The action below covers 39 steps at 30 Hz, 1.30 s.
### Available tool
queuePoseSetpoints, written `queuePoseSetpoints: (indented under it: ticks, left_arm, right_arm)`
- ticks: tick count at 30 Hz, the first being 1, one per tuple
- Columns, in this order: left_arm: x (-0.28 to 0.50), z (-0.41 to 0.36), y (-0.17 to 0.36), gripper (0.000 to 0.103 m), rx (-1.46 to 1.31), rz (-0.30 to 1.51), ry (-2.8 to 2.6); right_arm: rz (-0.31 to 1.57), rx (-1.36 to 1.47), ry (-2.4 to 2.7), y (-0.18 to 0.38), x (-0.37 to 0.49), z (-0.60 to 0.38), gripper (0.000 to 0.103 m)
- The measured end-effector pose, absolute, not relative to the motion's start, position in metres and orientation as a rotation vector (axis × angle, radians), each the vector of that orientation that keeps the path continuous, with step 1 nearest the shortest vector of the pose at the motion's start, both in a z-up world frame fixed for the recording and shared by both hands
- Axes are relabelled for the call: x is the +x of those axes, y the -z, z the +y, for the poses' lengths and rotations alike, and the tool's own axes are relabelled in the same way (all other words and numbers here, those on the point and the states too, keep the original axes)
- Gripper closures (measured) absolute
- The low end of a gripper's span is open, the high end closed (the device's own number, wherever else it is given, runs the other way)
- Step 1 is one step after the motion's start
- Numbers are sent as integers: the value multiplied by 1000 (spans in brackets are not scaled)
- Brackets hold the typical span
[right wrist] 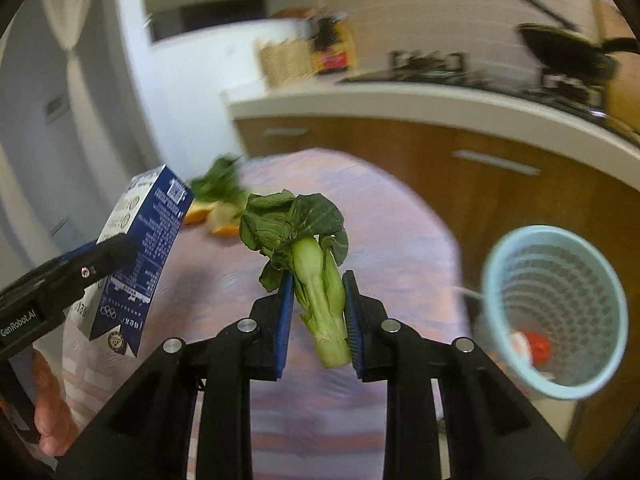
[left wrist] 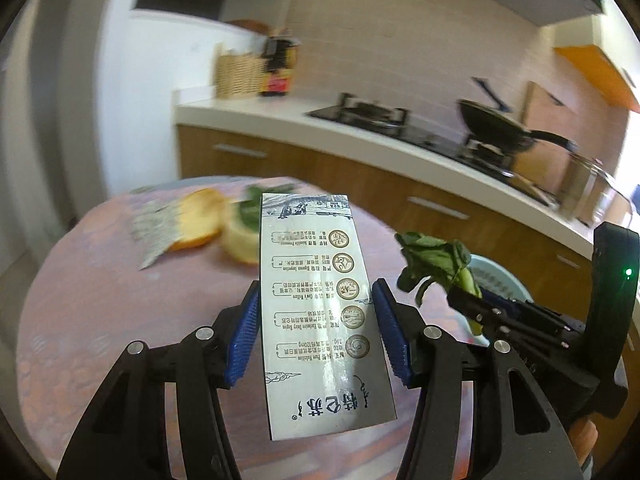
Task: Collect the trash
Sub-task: 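Carry carton and bok choy over the wastebasket and open both tools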
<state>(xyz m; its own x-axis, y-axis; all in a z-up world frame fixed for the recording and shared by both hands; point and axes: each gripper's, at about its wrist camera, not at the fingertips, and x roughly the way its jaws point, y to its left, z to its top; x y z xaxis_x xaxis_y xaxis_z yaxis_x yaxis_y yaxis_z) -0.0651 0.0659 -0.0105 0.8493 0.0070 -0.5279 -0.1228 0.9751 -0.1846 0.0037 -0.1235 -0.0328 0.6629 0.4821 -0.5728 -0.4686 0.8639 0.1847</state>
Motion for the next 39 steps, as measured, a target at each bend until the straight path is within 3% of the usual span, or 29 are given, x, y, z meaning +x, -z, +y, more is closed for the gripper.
queuePoseSetpoints:
  ticks: [9, 17, 31, 37, 39]
  left_arm:
    - [-17, -30, 0, 50, -108, 537, 123]
    - [43, -112, 11, 50, -24, 589, 261]
    - [141, -170, 51, 50, 6, 733, 354]
    - [170, -173, 69, 50, -23, 795, 367]
    - [177, -174, 74, 50, -32, 809, 369]
  right_arm:
    - [600, 193, -309, 25, 18, -242, 81]
    - [696, 378, -129, 72, 54, -330, 81]
    - [858, 410, -32, 123, 122, -358, 80]
    - [891, 447, -50, 138, 131, -362, 57]
    - [892, 449, -44, 140, 129, -365, 57]
